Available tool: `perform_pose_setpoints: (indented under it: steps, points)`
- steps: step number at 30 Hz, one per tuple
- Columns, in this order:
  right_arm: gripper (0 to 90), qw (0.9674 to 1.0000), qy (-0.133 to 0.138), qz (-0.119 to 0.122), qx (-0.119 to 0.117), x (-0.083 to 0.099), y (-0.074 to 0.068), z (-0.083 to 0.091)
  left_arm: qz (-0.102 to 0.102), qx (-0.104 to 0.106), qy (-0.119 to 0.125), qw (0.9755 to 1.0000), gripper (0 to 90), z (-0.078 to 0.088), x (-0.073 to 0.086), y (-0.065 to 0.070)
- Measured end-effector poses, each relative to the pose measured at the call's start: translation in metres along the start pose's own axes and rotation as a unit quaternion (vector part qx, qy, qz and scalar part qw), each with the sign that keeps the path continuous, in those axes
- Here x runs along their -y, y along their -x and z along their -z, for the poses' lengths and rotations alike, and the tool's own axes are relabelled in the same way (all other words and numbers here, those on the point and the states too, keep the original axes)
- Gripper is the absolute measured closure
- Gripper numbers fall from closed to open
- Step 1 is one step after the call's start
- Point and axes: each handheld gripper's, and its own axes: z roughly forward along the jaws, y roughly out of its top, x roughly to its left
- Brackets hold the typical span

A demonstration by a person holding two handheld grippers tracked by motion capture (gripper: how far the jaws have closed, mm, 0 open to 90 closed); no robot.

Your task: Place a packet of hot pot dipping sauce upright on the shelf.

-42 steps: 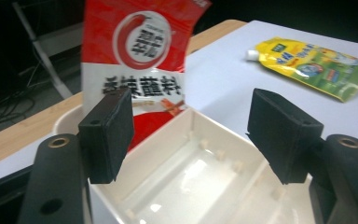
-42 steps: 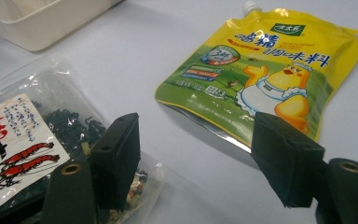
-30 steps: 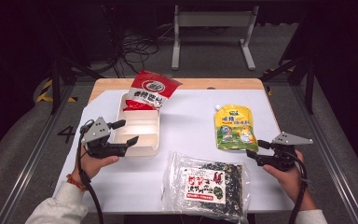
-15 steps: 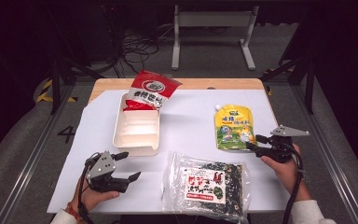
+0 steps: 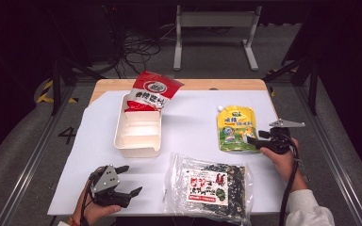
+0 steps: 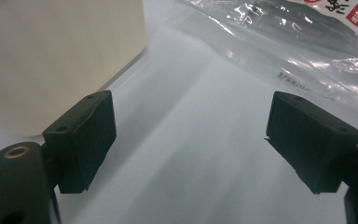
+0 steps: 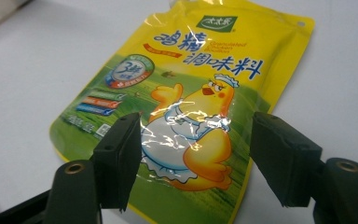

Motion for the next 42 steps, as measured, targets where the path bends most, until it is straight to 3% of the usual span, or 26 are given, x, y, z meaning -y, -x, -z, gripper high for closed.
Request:
perform_pose_setpoints:
  steps: [7,8,10,14,20,24,33,36,38,42]
  points:
    - [20.6,0.9996,-0.027,-0.006,-0.005,-0.002,0.0,-0.02,-0.002,0.011,0.01,0.9999,16.7,0.005,0.0,0.003]
    - [15.0,0.9991,-0.04,-0.01,-0.008,-0.002,0.001,-0.025,-0.002,0.014,0.011,0.9998,16.7,0.004,-0.001,0.003]
    - [13.8,0.9988,-0.043,-0.018,-0.013,-0.002,0.001,-0.026,-0.002,0.016,0.012,0.9998,16.7,0.004,-0.001,0.003]
    - [18.7,0.9982,-0.056,-0.02,-0.009,-0.005,-0.001,-0.028,-0.01,0.029,0.01,0.9995,16.7,0.003,-0.002,0.003]
    - [38.5,0.9974,-0.068,-0.019,-0.013,-0.006,-0.007,-0.025,-0.011,0.039,0.007,0.9991,16.7,0.0,-0.002,0.003]
    - [43.1,0.9971,-0.066,-0.027,-0.026,-0.004,-0.005,-0.022,-0.011,0.045,0.003,0.9989,16.7,-0.002,-0.003,0.004]
    - [40.0,0.9971,-0.06,-0.033,-0.035,-0.001,-0.007,-0.021,-0.009,0.048,0.002,0.9988,16.1,-0.003,-0.003,0.004]
    - [33.3,0.9968,-0.069,-0.019,-0.034,-0.002,-0.013,-0.021,-0.008,0.05,0.001,0.9987,15.6,-0.003,-0.004,0.004]
    - [30.1,0.9964,-0.081,0.003,-0.026,-0.002,-0.021,-0.022,-0.008,0.052,0.0,0.9986,15.6,-0.004,-0.004,0.005]
    - [25.5,0.9956,-0.09,0.017,-0.018,0.0,-0.029,-0.018,-0.002,0.075,-0.006,0.9972,15.1,-0.007,-0.005,0.012]
